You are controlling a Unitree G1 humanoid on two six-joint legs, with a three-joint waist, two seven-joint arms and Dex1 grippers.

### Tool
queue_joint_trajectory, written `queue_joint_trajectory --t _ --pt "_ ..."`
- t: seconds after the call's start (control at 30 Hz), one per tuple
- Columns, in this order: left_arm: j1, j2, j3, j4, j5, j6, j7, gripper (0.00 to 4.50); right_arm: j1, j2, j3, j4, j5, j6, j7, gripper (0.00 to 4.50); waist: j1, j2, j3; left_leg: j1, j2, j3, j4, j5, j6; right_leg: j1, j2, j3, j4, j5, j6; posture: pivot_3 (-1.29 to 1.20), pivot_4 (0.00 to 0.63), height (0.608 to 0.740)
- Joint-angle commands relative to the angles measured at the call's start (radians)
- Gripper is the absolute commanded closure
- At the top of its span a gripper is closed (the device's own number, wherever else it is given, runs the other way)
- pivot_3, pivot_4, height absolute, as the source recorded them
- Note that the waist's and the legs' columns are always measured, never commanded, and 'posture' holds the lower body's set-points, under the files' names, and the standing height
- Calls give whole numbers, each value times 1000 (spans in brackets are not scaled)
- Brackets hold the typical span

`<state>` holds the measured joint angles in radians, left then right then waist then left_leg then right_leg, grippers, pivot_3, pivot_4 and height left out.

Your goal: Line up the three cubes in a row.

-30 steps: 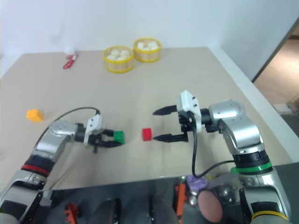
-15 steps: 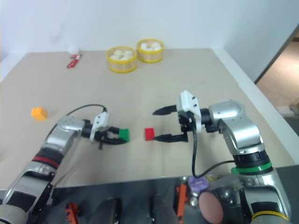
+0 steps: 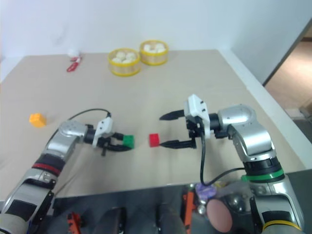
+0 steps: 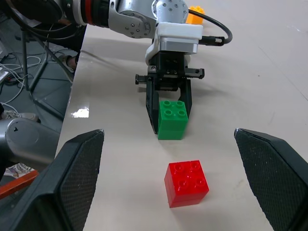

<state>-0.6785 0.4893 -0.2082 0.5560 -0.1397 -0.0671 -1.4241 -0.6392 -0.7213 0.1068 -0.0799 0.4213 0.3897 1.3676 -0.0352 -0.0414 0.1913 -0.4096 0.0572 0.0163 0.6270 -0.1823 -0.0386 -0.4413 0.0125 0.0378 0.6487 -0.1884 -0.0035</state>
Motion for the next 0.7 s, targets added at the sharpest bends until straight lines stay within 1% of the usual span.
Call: queue_joint_trajectory --t 0.03,0.17,0.2,0.27,0.4,0.43,0.53,0.7 --pt "17 16 -3 -23 4 3 -6 3150 -20 -10 -12 -5 0 -13 -1 0 0 0 0 0 0 0 0 0 0 0 0 0 0 0 0 0 150 740" --pt "20 19 -14 -6 38 -21 21 3150 -20 -10 -12 -2 -2 -17 0 0 0 0 0 0 0 0 0 0 0 0 0 0 0 1 1 0 150 740" --pt "19 20 -16 -2 46 -29 28 2139 -20 -11 -13 -2 -2 -18 0 0 0 0 0 0 0 0 0 0 0 0 0 0 0 1 1 0 150 740" --pt "20 20 -16 -2 44 -22 24 1517 -20 -12 -13 -2 -2 -18 0 0 0 0 0 0 0 0 0 0 0 0 0 0 0 1 1 0 150 740" --pt "28 10 -2 -16 30 -14 49 116 -20 -16 -14 3 -5 -20 0 0 -3 0 0 1 0 1 0 0 0 0 0 1 0 0 0 0 150 740" --pt "31 9 1 -23 29 -20 55 45 -21 -16 -14 4 -5 -20 1 0 -3 0 0 1 0 1 0 0 0 0 0 2 0 0 0 0 150 740" --pt "51 23 -2 -54 18 15 34 45 -25 -16 -15 7 -6 -21 1 0 -3 0 0 1 0 2 0 -2 3 0 0 2 0 2 4 0 150 740" --pt "94 80 15 -114 -8 61 14 45 -36 -13 -14 19 -8 -25 3 0 -11 0 0 1 0 3 0 -6 9 0 0 3 0 0 5 0 150 740"
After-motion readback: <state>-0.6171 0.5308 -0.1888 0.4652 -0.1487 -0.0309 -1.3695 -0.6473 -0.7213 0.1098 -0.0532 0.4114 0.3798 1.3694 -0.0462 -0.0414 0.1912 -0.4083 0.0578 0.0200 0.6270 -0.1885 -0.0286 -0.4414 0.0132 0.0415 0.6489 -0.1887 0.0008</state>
